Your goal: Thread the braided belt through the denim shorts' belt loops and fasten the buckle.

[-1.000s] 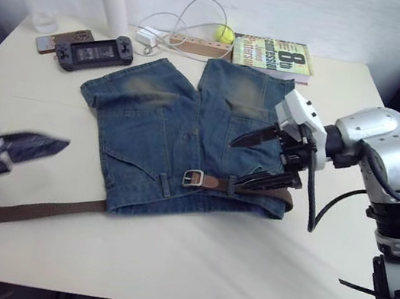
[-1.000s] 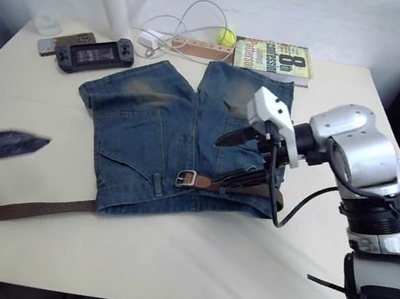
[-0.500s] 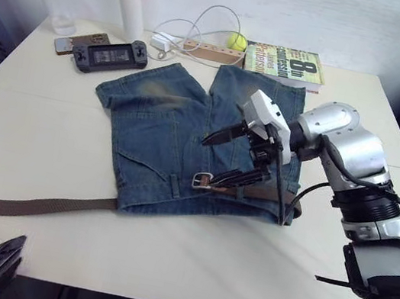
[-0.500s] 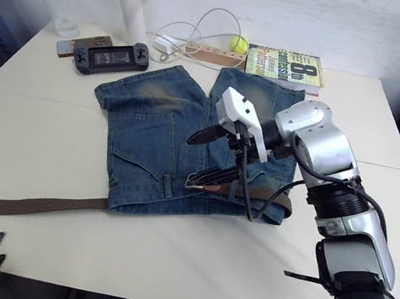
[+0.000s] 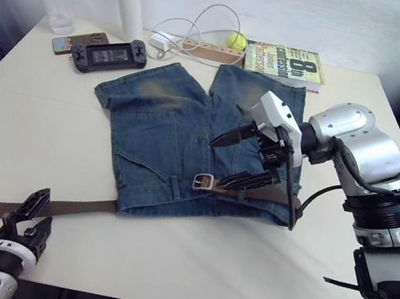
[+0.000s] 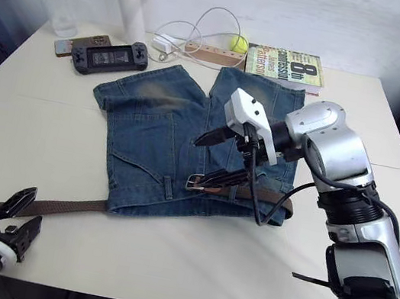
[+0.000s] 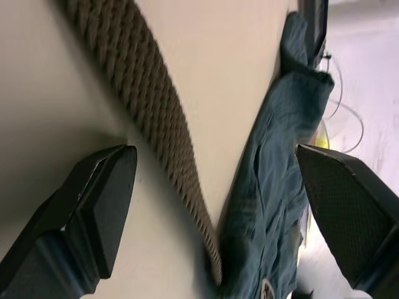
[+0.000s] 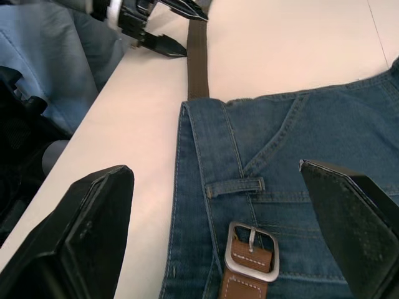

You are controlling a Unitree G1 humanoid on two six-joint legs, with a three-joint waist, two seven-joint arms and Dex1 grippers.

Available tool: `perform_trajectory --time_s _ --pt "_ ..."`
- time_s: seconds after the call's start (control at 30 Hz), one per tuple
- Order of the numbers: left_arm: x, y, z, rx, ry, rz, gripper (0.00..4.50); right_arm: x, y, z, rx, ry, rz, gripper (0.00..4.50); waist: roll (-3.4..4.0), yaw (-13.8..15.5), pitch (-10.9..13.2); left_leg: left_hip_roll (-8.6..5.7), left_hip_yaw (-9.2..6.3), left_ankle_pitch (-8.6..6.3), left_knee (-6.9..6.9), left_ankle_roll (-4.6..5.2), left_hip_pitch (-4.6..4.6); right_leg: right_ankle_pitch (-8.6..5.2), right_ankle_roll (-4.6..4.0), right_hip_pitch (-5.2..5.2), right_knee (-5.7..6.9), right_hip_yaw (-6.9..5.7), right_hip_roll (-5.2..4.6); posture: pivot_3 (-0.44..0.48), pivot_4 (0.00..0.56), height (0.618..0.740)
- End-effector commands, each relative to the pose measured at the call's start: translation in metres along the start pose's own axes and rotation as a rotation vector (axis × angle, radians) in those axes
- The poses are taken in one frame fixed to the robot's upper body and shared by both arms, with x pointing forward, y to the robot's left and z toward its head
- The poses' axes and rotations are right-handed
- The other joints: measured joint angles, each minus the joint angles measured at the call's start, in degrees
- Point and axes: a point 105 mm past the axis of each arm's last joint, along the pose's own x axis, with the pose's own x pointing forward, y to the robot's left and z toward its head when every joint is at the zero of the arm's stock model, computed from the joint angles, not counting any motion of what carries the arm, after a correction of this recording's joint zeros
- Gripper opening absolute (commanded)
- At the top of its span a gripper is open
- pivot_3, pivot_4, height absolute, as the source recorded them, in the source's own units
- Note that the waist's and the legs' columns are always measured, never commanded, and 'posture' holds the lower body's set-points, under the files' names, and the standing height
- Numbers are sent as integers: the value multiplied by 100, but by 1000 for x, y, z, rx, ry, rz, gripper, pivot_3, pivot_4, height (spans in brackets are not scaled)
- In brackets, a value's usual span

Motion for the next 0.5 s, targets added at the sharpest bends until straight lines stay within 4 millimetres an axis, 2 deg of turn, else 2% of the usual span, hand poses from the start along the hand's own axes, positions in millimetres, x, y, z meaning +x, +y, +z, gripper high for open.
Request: perform_trajectory --time_s 0.03,0.07,0.1,0.17,0.37,0.43,0.47,0.5 --pt "18 1 8 -108 -78 14 4462 -10 4 11 -31 -23 -25 4500 58 21 0 -1 0 1 -1 1 0 2 4 1 -4 0 0 0 150 735" --pt "20 2 12 -132 -98 13 4462 -10 3 11 -30 -23 -32 4500 92 35 1 0 1 2 -5 0 0 6 10 1 -10 0 0 0 150 735" --pt "21 4 16 -147 -119 16 4054 -11 3 11 -27 -23 -39 4500 116 48 -4 -2 2 8 -15 -1 0 8 15 -1 -16 0 0 0 150 735" --pt "23 9 28 -188 -174 33 3620 -12 3 10 -22 -15 -52 4500 124 59 -5 -3 4 24 -49 -12 2 8 15 -11 -23 0 1 0 150 735" --pt "32 -3 43 -195 -241 -39 1253 -15 -1 7 -6 -1 -114 4500 127 99 -4 8 6 55 -93 -27 0 6 11 -20 -44 1 29 0 150 735" --pt "40 -15 51 -129 -275 -71 588 -17 -3 8 -5 -5 -140 4500 124 113 -3 8 6 55 -94 -26 0 6 11 -20 -50 1 29 0 150 735" --pt "44 -20 54 -80 -292 -79 35 -18 -3 8 -3 -6 -152 4500 118 120 1 8 4 55 -93 -27 -3 6 11 -20 -51 -1 30 0 150 735" --pt "48 -25 55 -33 -299 -81 35 -19 -3 8 -1 -6 -162 4500 109 124 5 9 1 55 -90 -27 -4 6 11 -20 -47 -4 31 0 150 735"
